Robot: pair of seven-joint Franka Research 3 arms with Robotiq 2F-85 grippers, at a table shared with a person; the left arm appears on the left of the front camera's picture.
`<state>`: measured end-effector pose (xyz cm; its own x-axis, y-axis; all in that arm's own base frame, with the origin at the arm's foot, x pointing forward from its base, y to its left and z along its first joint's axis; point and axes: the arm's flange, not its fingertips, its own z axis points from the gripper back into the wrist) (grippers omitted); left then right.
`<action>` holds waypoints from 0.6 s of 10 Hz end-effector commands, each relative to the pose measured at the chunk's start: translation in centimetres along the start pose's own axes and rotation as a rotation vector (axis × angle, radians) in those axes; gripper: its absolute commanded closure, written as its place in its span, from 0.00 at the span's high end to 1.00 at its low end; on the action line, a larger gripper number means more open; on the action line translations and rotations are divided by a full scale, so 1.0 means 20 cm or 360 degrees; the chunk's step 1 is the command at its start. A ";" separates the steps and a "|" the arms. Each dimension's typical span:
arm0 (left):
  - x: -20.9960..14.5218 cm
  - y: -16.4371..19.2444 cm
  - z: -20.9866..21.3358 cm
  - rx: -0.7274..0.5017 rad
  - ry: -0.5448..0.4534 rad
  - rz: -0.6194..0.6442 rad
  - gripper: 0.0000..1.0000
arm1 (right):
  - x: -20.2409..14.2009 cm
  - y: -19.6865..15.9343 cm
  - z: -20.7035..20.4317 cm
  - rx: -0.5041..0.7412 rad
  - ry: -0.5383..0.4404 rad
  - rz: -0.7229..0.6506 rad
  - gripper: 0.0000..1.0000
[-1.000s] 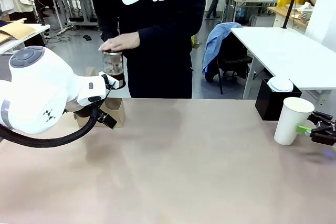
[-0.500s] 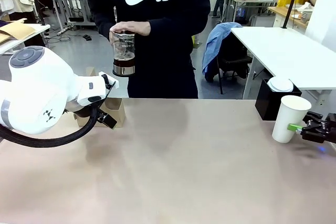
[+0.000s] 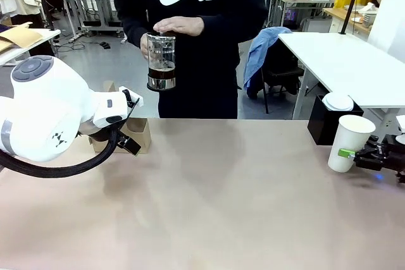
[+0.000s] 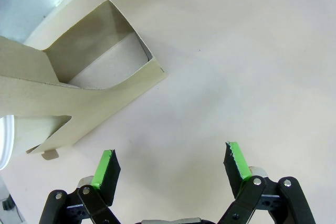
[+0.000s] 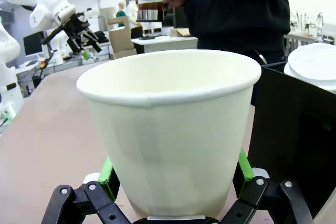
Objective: Pour a drink into a cup and package it in a carrier.
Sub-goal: Pick up the 600 ml Paper Cup and place it in the middle top area of the table.
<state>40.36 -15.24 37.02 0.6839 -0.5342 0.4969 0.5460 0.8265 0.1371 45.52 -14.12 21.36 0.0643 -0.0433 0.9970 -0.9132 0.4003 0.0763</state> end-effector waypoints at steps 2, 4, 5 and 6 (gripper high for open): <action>0.00 0.00 0.00 -0.0002 -0.0001 0.0002 1.00 | 0.03 -0.01 -0.02 -0.0002 -0.0007 -0.0023 0.80; 0.00 0.00 0.00 -0.0002 -0.0001 0.0002 1.00 | 0.01 -0.01 -0.01 0.0005 0.0000 0.0003 0.80; 0.00 0.00 0.00 -0.0002 -0.0001 0.0002 1.00 | 0.01 -0.01 -0.01 0.0005 0.0000 0.0003 0.80; 0.00 0.00 0.00 -0.0002 -0.0001 0.0002 1.00 | 0.01 -0.01 -0.01 0.0005 0.0000 0.0003 0.80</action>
<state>40.36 -15.24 37.02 0.6839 -0.5342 0.4969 0.5460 0.8265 0.1371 45.41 -14.13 21.44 0.0805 -0.0474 0.9956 -0.9199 0.3811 0.0925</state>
